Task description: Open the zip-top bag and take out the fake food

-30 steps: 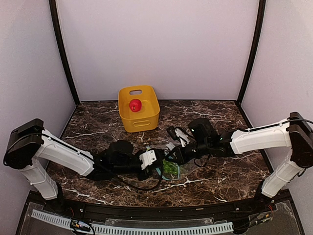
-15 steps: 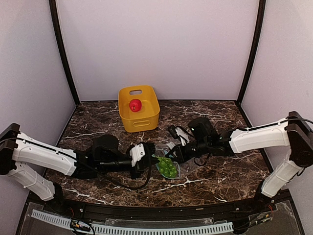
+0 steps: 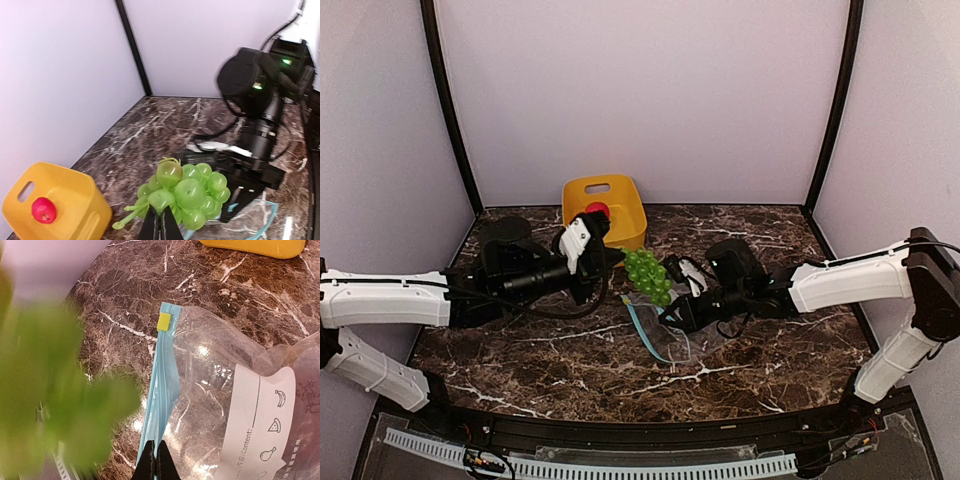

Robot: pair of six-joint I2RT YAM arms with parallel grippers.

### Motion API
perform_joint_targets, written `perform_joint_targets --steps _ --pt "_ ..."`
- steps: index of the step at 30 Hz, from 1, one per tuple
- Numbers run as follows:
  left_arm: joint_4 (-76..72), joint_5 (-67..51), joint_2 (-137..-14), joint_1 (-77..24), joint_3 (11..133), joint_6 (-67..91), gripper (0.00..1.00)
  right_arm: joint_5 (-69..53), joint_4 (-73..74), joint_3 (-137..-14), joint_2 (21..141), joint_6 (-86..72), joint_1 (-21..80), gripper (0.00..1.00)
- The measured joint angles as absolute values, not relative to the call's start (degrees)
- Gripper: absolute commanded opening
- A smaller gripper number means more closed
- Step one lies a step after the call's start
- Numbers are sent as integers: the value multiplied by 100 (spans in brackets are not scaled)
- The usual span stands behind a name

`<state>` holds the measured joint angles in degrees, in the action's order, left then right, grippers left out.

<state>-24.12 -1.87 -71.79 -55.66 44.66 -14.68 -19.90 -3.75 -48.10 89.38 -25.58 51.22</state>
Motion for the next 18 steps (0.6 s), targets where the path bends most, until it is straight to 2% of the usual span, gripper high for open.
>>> perform_joint_targets --steps 9,18 --pt "-2228 838 -7900 -4453 5883 -1341 1 -1997 -456 -4807 8938 -2563 5120 0" --pt "-1813 1599 -10178 -3802 7926 -1704 1 -2014 -473 -4807 8936 -2561 5120 0"
